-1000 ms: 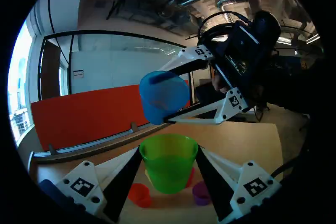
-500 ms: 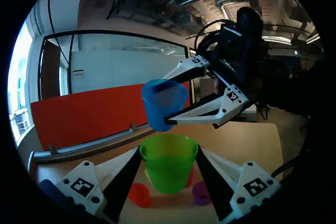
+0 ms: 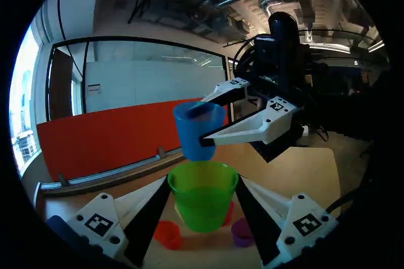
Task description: Pour water
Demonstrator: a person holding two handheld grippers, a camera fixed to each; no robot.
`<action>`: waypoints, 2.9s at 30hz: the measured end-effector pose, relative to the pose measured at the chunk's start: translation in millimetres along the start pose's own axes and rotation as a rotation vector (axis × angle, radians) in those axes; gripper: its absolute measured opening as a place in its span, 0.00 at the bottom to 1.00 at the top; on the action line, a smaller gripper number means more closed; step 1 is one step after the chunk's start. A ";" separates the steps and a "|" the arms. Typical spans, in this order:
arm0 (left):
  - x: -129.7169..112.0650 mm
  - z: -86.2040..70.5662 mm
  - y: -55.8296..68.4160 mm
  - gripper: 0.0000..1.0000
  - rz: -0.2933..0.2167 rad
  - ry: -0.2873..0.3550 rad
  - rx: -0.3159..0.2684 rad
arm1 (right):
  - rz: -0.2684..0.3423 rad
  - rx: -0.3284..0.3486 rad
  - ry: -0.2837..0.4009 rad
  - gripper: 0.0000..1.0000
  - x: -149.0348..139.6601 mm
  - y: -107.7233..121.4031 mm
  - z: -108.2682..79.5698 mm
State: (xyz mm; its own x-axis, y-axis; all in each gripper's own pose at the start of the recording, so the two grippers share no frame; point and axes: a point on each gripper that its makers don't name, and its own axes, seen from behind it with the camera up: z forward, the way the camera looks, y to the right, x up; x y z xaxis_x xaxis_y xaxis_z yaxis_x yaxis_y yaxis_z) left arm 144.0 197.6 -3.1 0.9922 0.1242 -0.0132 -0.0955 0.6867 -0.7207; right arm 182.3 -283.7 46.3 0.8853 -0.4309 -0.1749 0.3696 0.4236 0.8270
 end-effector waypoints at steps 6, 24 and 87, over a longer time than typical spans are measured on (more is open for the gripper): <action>-1.5 -0.7 0.1 0.88 0.001 -0.002 0.000 | 0.114 0.015 -0.016 0.89 -5.2 -2.4 -0.4; -4.6 -1.6 -7.6 0.88 -0.037 -0.021 0.004 | 0.275 0.030 -0.070 0.89 -21.6 -4.4 -5.1; -160.2 35.4 15.3 0.88 -0.053 -0.392 -0.071 | 0.320 0.028 -0.456 0.89 -257.8 -37.5 -67.3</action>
State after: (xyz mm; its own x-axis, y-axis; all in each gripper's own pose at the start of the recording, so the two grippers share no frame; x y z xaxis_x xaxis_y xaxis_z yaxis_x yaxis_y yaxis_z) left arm -19.2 213.6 12.5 0.8884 0.3633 0.2806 -0.0257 0.6497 -0.7597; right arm -40.7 -134.8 24.4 0.7381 -0.5877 0.3313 0.0891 0.5717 0.8156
